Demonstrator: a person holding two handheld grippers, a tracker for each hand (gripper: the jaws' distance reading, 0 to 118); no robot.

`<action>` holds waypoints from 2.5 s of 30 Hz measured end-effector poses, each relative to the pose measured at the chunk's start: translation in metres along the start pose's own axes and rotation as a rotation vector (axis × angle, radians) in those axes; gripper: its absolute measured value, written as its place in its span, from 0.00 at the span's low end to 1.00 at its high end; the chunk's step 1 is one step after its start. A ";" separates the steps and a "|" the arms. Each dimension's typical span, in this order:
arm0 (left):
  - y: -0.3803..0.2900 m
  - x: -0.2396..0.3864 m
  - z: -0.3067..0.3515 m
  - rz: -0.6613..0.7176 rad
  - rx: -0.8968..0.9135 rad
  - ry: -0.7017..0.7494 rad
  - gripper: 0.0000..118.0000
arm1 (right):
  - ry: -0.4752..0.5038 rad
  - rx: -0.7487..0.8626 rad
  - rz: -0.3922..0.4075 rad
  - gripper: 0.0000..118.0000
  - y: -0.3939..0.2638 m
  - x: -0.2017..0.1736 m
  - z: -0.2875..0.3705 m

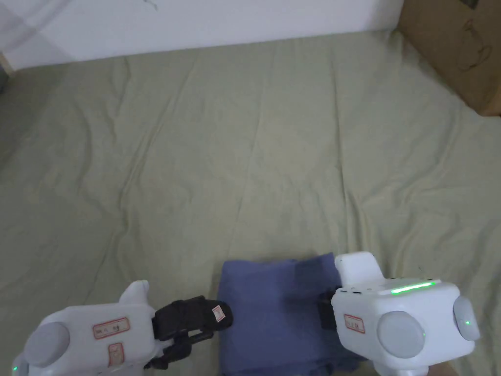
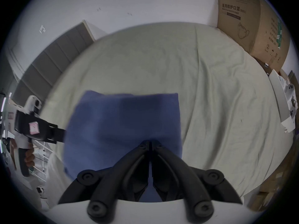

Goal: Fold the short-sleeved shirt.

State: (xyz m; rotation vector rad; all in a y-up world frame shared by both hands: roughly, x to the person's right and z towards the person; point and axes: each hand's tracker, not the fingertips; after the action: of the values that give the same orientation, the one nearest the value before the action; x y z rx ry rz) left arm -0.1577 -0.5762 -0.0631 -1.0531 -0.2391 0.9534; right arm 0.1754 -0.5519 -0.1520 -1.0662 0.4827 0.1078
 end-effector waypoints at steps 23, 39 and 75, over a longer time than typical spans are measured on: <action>0.057 -0.039 0.004 -0.082 -0.086 -0.123 0.32 | 0.025 0.037 -0.053 0.02 0.013 -0.020 0.030; 0.202 -0.144 0.251 -0.346 -0.005 1.134 0.40 | -0.005 -0.028 0.059 0.02 -0.001 -0.064 0.017; -0.087 0.156 0.138 -0.499 0.877 0.580 0.00 | -0.001 0.387 -0.005 0.02 -0.009 -0.032 0.141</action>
State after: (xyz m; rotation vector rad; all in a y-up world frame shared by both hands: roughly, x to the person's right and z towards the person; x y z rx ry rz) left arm -0.0975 -0.3842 0.0391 -0.3754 0.3684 0.2041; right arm 0.1961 -0.4300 -0.0762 -0.6882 0.4772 0.0091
